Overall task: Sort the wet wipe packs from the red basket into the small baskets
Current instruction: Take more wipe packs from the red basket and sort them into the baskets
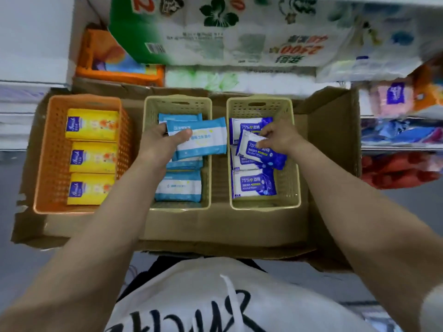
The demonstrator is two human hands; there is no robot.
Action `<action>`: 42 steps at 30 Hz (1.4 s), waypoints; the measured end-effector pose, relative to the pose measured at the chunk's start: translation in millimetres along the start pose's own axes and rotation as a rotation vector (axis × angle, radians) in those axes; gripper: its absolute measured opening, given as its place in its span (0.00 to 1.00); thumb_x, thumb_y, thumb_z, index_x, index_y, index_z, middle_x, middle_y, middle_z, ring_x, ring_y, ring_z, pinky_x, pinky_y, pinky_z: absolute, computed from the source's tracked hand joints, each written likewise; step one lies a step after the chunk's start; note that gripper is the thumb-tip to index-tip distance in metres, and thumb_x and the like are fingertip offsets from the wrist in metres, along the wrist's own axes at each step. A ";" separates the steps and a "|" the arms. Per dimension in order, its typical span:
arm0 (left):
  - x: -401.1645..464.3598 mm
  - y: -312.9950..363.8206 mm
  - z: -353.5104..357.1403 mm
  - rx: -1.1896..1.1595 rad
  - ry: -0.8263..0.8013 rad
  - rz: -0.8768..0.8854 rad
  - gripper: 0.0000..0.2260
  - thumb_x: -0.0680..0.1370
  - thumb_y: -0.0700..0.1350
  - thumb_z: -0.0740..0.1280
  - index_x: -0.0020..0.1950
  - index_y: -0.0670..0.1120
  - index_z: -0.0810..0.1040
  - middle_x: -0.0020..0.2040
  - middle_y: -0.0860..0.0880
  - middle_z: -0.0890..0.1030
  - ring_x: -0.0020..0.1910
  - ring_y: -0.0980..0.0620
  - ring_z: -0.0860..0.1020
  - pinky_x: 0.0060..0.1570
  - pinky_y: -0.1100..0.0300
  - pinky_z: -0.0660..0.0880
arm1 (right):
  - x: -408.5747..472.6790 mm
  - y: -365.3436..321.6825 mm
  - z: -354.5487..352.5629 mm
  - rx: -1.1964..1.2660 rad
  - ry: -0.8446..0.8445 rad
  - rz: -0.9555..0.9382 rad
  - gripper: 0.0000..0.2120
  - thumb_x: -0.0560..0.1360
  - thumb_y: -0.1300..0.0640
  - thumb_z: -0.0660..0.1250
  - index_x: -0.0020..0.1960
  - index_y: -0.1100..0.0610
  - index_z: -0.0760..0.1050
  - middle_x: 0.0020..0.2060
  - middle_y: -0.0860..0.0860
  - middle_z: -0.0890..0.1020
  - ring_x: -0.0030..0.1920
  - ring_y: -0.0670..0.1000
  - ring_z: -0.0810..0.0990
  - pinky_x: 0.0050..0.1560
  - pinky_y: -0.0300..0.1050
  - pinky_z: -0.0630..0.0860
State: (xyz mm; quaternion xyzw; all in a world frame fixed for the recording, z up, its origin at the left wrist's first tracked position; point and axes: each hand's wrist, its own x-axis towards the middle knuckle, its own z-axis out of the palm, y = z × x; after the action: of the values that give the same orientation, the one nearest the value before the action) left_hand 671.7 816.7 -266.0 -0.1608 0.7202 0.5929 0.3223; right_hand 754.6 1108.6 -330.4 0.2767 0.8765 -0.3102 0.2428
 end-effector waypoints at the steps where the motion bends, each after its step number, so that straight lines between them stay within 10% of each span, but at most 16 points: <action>1: 1.8 -1.4 2.3 0.007 0.010 0.002 0.12 0.71 0.46 0.77 0.53 0.46 0.82 0.45 0.51 0.86 0.44 0.51 0.85 0.43 0.54 0.82 | 6.0 -0.2 4.9 -0.066 -0.036 -0.028 0.20 0.68 0.51 0.79 0.58 0.56 0.82 0.56 0.53 0.82 0.51 0.51 0.78 0.51 0.39 0.70; 6: 8.2 -11.4 11.1 -0.019 0.021 -0.036 0.13 0.72 0.46 0.77 0.55 0.47 0.82 0.48 0.50 0.86 0.47 0.52 0.85 0.51 0.51 0.81 | 19.2 -0.8 24.0 -0.226 -0.131 -0.083 0.22 0.71 0.49 0.76 0.63 0.55 0.80 0.61 0.53 0.81 0.60 0.54 0.78 0.56 0.42 0.70; 16: 6.3 -11.9 11.4 0.004 -0.031 -0.121 0.13 0.72 0.46 0.76 0.55 0.49 0.81 0.50 0.51 0.86 0.48 0.53 0.85 0.53 0.49 0.81 | -2.0 -12.3 50.9 -0.369 0.194 -0.143 0.14 0.73 0.53 0.73 0.56 0.57 0.77 0.53 0.56 0.80 0.59 0.57 0.75 0.54 0.52 0.77; 20: 8.4 -6.9 3.7 0.057 -0.092 -0.111 0.12 0.72 0.46 0.76 0.55 0.50 0.82 0.49 0.52 0.86 0.48 0.53 0.85 0.53 0.50 0.81 | -12.3 -61.6 23.5 0.085 0.517 -0.187 0.11 0.76 0.51 0.69 0.52 0.58 0.80 0.49 0.52 0.83 0.53 0.53 0.80 0.52 0.50 0.77; 23: 9.2 -2.1 -6.2 0.049 -0.160 -0.083 0.14 0.72 0.45 0.76 0.57 0.48 0.81 0.50 0.51 0.86 0.49 0.51 0.85 0.52 0.50 0.81 | -27.4 -117.6 2.7 0.287 0.192 -0.320 0.13 0.73 0.47 0.72 0.54 0.52 0.80 0.45 0.43 0.82 0.47 0.43 0.81 0.50 0.41 0.78; 26: 11.3 4.2 -22.5 -0.009 -0.207 -0.018 0.14 0.72 0.43 0.76 0.57 0.46 0.82 0.49 0.49 0.86 0.48 0.51 0.85 0.44 0.57 0.81 | -34.6 -153.1 3.5 -0.081 -0.166 -0.394 0.17 0.73 0.46 0.74 0.59 0.52 0.79 0.50 0.45 0.82 0.50 0.46 0.80 0.52 0.43 0.76; 32: 31.3 -6.4 -74.2 0.182 0.248 0.153 0.13 0.75 0.46 0.73 0.59 0.48 0.79 0.52 0.52 0.82 0.50 0.55 0.80 0.47 0.60 0.77 | -18.6 -163.7 17.0 0.116 0.125 -0.261 0.12 0.73 0.52 0.74 0.55 0.52 0.82 0.42 0.43 0.78 0.44 0.44 0.76 0.44 0.39 0.68; 42: 55.6 -40.2 -92.0 0.479 0.055 0.145 0.18 0.76 0.43 0.71 0.66 0.48 0.75 0.51 0.53 0.76 0.51 0.55 0.74 0.52 0.55 0.76 | 10.3 -182.6 112.3 -0.251 -0.106 -0.216 0.21 0.77 0.50 0.70 0.68 0.54 0.75 0.66 0.53 0.76 0.64 0.54 0.75 0.57 0.43 0.71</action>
State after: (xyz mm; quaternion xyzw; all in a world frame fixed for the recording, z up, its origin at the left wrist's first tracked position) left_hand 630.1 727.1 -324.3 -0.0440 0.8583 0.4225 0.2879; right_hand 659.5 916.3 -339.3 0.1319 0.9189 -0.2368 0.2867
